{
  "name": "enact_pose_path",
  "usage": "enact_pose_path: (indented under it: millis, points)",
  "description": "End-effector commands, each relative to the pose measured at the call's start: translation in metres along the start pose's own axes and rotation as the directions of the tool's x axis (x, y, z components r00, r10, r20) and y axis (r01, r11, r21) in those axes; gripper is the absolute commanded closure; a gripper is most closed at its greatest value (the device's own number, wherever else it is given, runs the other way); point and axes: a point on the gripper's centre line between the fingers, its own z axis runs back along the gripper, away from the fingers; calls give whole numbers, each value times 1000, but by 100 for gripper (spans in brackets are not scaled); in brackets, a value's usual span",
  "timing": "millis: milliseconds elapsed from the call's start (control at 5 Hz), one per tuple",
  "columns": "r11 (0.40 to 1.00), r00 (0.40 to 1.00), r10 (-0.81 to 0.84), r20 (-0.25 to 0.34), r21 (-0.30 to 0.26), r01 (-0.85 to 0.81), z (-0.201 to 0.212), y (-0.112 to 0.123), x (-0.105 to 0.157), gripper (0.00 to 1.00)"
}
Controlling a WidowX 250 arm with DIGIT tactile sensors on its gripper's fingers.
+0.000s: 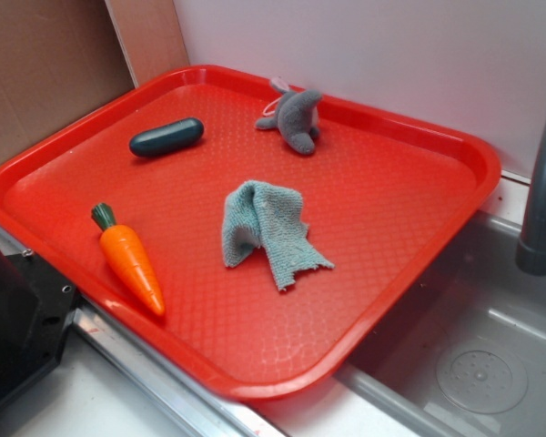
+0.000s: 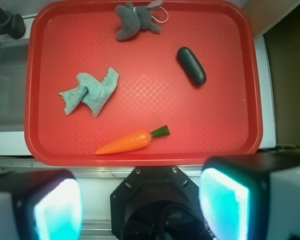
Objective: Grab the carrot.
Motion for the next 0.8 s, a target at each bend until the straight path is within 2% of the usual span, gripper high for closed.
enact_pose_path:
  millis: [0,200,400,600]
  points:
    - [1000,1000,0,0,0,0,0,0,0,0]
    - [989,988,141,56,-58,-138,-6,-1,-1,0]
    - [939,937,341,70,-78,-336,-14,-5,-8,0]
    - [840,841,540,19,-63,-538,-38,-7,-7,0]
